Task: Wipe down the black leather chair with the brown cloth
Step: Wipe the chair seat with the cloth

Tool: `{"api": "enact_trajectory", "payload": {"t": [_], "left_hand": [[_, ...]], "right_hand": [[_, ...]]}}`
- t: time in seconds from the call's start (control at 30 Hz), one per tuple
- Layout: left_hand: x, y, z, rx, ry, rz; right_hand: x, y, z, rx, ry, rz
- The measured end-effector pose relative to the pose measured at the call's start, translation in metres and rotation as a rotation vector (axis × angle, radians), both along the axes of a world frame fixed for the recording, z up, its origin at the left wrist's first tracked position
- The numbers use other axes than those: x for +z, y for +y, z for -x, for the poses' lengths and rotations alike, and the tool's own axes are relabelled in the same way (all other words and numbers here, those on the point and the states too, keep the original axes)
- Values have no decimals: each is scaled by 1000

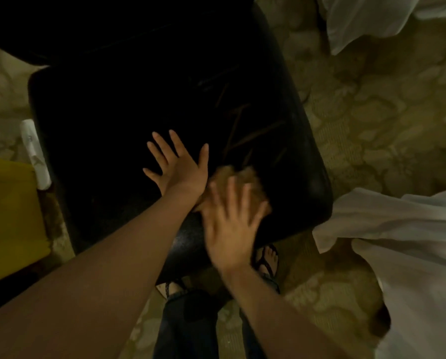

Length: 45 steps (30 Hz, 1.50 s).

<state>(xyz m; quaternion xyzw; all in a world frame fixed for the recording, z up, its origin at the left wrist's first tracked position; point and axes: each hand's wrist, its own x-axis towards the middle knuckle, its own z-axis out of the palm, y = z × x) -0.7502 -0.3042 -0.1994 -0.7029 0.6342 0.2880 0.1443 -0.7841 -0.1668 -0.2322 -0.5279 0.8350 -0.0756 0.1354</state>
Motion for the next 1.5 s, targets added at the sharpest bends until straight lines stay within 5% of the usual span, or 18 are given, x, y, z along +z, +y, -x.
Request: {"api": "enact_trajectory", "payload": {"t": [0.17, 0.33, 0.43, 0.6, 0.73, 0.83, 0.93, 1.0, 1.17, 1.3, 1.37, 1.5], "left_hand": [[-1, -5, 1, 0, -41, 58], [-5, -6, 0, 0, -37, 86], [-8, -4, -1, 10, -28, 113], [-6, -7, 0, 62, -17, 150], [-5, -16, -10, 26, -30, 190], [-2, -25, -18, 6, 4, 178], [-1, -28, -27, -30, 44, 173], [-1, -29, -32, -57, 74, 163], [3, -37, -37, -81, 75, 63], [8, -46, -43, -148, 100, -28], [13, -52, -51, -211, 127, -68], [15, -58, -62, -294, 113, -37]], "right_hand": [[-3, 3, 27, 446, -22, 20], [0, -32, 124, -168, -38, -11], [0, -63, 116, -321, -35, -30], [9, -66, 20, 233, 36, -73], [8, -61, 29, 405, -27, -60], [1, -73, 87, 172, 48, -40], [6, -104, 124, -228, -63, -113], [8, -119, 112, -297, -92, -95], [4, -97, 30, 215, 23, -54], [8, -71, 35, 401, 1, -67], [11, -71, 57, 347, 14, -62], [14, -123, 113, -131, -93, -149]]}}
